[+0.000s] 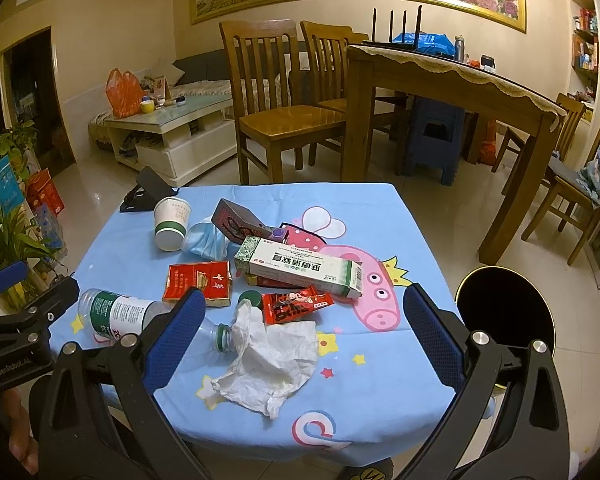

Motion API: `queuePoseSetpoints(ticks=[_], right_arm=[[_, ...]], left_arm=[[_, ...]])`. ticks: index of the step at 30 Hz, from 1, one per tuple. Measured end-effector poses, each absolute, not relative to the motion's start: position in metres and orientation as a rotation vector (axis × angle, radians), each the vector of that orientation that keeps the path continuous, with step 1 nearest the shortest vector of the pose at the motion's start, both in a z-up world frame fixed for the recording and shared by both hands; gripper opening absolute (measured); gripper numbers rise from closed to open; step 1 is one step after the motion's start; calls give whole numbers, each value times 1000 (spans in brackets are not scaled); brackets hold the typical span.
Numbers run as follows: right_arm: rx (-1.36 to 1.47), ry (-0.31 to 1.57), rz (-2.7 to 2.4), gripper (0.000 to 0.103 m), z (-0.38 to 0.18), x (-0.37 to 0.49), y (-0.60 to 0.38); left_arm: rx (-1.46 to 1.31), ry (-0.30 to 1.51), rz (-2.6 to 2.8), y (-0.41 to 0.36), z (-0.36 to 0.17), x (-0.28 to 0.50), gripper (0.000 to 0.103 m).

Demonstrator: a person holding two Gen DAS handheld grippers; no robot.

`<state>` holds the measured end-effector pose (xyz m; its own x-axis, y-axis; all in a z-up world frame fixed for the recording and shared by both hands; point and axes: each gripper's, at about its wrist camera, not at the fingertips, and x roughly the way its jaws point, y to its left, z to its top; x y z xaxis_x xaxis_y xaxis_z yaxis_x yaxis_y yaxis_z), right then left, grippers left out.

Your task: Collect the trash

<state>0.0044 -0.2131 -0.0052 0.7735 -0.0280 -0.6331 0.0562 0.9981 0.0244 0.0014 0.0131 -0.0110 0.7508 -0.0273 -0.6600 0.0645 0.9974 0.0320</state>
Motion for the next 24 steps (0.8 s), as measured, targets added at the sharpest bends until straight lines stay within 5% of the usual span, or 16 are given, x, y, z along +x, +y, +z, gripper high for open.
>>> queuePoseSetpoints(ticks=[24], right_arm=[[39,690,-44,98,-5,3,-212]], left_arm=[[44,726,-52,18,-14,-1,97]])
